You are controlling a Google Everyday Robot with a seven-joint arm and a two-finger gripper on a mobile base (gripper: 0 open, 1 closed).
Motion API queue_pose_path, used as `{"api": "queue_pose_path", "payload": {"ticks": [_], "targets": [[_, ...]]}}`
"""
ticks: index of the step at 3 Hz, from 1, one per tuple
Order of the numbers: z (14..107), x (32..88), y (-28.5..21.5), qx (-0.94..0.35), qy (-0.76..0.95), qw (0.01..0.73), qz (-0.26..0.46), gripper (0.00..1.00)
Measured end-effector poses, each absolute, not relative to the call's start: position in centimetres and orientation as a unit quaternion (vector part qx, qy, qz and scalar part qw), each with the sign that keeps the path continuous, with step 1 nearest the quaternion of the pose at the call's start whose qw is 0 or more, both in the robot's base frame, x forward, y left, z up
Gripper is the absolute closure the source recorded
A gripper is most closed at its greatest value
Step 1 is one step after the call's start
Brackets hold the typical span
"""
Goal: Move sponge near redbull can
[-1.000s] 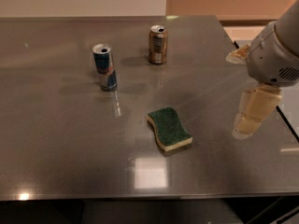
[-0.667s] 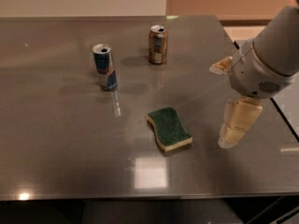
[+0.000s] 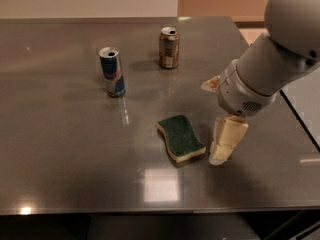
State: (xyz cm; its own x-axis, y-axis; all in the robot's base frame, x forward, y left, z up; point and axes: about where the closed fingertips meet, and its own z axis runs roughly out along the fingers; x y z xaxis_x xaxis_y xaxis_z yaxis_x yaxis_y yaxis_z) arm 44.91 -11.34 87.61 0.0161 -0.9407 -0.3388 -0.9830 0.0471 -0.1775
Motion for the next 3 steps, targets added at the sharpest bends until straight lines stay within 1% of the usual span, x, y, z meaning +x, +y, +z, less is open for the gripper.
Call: {"api": "queue_pose_path", "payload": {"ticks": [3], "targets": [[84.4,45.1,-6.8,-0.694,0.693,0.179,0.083,0.0]]}}
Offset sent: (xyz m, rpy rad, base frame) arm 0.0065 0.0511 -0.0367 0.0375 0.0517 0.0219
